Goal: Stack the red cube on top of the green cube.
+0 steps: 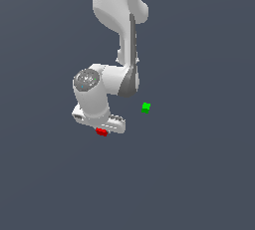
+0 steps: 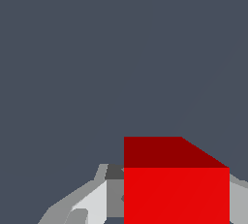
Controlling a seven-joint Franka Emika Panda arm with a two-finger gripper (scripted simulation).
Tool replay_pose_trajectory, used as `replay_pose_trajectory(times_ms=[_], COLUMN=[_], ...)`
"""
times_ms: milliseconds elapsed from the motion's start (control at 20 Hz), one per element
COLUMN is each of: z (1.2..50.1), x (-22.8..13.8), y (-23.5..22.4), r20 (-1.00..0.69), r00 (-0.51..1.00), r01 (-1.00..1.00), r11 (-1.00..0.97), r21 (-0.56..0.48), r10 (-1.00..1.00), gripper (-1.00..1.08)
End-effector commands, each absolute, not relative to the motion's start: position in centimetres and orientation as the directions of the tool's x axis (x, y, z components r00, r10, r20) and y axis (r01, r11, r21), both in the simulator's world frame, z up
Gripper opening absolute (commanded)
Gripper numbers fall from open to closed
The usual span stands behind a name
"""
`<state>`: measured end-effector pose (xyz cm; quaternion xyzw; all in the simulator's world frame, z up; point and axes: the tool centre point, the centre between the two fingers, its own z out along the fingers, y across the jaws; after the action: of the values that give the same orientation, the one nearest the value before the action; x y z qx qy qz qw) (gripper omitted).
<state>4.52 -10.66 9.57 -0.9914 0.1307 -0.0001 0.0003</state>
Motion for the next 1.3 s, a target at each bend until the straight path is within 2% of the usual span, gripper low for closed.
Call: replay_pose_trajectory(times_ms=[0, 700, 1250], z=[10.8, 11.7, 10.5], x=[4.5, 4.0, 0.4], y=[-10.7, -10.0, -5.8], r20=[0.000, 0.001, 0.001], r00=[0.966, 0.966, 0.966], r01=[-0.259, -0.259, -0.259], r11=[-0.966, -0.966, -0.966], r21=[0.000, 0.000, 0.000], r10=[-0.259, -0.259, -0.259], gripper=[-1.00, -1.00, -1.00])
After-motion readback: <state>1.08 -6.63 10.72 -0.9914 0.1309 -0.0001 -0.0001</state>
